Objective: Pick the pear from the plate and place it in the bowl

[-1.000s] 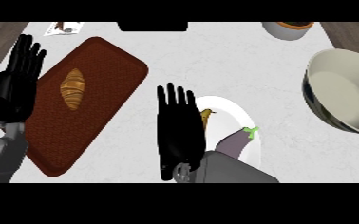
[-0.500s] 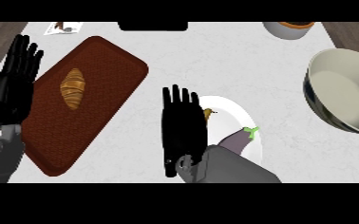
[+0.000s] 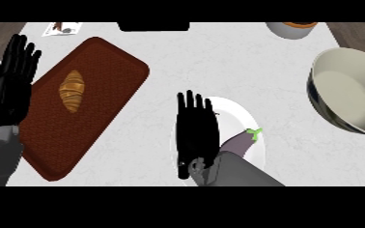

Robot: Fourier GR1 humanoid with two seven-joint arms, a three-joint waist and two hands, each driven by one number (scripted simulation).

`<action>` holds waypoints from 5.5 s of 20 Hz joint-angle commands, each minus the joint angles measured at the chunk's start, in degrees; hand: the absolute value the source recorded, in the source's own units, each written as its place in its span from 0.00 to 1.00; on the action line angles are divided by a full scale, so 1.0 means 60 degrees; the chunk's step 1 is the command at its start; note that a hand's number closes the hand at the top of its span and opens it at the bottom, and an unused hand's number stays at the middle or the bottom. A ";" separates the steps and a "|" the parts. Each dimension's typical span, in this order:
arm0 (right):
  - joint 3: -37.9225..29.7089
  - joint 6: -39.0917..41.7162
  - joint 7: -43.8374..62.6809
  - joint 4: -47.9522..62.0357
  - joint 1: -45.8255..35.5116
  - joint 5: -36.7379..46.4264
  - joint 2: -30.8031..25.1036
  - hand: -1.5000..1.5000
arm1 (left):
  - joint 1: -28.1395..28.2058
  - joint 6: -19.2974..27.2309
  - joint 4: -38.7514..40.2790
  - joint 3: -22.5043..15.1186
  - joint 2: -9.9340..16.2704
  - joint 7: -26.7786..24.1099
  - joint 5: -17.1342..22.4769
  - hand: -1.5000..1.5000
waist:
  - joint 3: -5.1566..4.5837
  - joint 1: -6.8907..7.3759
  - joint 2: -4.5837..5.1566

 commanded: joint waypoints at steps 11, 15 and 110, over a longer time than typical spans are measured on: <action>-0.0059 0.0174 0.0133 0.0564 0.0971 0.1179 0.0337 0.00 | -0.0440 0.0162 0.0100 -0.0031 -0.0598 0.0276 -0.0726 0.50 | 0.0009 0.0045 0.0045; -0.0185 0.0557 0.0582 0.0346 0.0939 0.0982 0.0339 0.00 | -0.0042 -0.0255 -0.0094 0.0270 -0.0463 0.0207 -0.0562 0.50 | 0.0007 0.0107 0.0032; -0.9727 0.1353 -1.2067 0.3282 0.2501 -0.4992 -0.9194 1.00 | -0.0108 -0.1421 -0.0108 0.1554 -0.1627 0.0581 -0.1840 0.50 | 0.0007 0.0206 0.0081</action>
